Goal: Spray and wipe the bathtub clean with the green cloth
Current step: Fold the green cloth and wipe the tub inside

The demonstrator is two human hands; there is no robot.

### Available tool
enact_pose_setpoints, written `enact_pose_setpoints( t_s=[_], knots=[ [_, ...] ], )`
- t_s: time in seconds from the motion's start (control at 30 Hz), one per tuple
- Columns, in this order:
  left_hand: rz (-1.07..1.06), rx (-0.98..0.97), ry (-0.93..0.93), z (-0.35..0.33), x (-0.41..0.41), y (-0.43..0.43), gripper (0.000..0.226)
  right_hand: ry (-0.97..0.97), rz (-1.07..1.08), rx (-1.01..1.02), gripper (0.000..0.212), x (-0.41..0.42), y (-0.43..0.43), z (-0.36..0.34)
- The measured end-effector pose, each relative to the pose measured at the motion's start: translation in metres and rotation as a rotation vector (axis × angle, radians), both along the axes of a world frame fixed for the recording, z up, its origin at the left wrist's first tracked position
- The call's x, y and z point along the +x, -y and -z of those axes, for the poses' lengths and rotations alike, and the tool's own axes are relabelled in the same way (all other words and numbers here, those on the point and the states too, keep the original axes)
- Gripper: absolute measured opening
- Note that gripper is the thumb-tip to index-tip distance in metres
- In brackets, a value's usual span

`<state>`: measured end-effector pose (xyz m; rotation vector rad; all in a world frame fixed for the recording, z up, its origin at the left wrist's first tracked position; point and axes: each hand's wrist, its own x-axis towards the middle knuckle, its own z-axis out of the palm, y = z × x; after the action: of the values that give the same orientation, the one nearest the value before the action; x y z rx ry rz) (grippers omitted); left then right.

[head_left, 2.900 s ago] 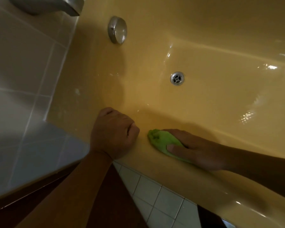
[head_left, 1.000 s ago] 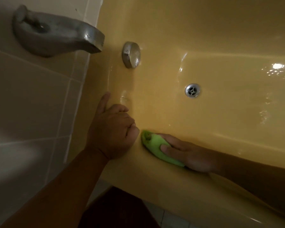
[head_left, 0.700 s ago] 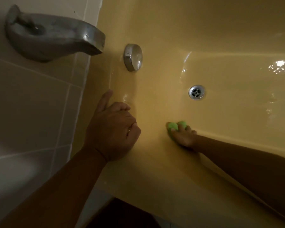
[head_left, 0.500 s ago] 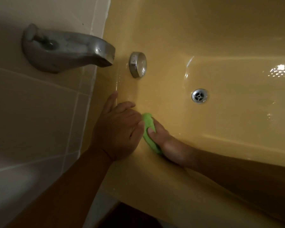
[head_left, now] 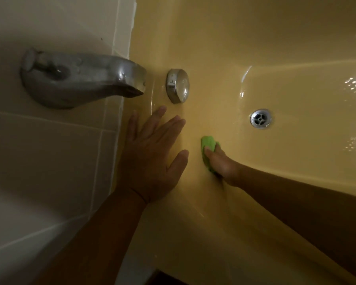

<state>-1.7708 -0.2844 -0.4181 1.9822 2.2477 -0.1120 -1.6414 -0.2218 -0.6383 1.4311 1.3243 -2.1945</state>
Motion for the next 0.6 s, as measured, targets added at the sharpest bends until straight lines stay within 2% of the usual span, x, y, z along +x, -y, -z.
enact_pose_setpoints(
  t_s=[0.07, 0.13, 0.2, 0.27, 0.33, 0.4, 0.47, 0.53, 0.6],
  knots=[
    [-0.033, 0.026, 0.009, -0.001, -0.001, -0.003, 0.062, -0.217, 0.107, 0.025, 0.086, -0.008, 0.002, -0.048],
    [-0.083, 0.061, 0.029, -0.003, -0.001, -0.008, 0.06, -0.44, 0.153, 0.064, 0.081, -0.004, 0.009, -0.094],
    [-0.119, 0.079, 0.084, -0.006, -0.002, -0.012, 0.058, -0.615, 0.104, 0.095, 0.072, 0.007, 0.016, -0.122],
    [-0.118, 0.066, 0.094, -0.007, -0.004, -0.014, 0.056, -0.679, 0.019, 0.173, 0.07, 0.013, 0.021, -0.123],
    [-0.084, 0.053, 0.05, -0.006, -0.01, -0.016, 0.057, -0.605, 0.019, 0.202, 0.073, 0.009, 0.018, -0.107],
    [-0.052, 0.054, 0.017, -0.004, -0.016, -0.019, 0.055, -0.452, 0.088, 0.172, 0.069, 0.001, 0.007, -0.081],
    [-0.013, 0.058, -0.013, -0.002, -0.022, -0.022, 0.054, -0.251, 0.193, 0.095, 0.06, -0.009, -0.006, -0.047],
    [0.025, 0.062, -0.027, -0.001, -0.027, -0.024, 0.052, -0.027, 0.283, -0.036, 0.066, -0.024, -0.016, -0.02],
    [0.04, 0.064, -0.038, -0.003, -0.031, -0.029, 0.052, 0.076, 0.315, -0.08, 0.071, -0.042, -0.021, -0.01]
  ],
)
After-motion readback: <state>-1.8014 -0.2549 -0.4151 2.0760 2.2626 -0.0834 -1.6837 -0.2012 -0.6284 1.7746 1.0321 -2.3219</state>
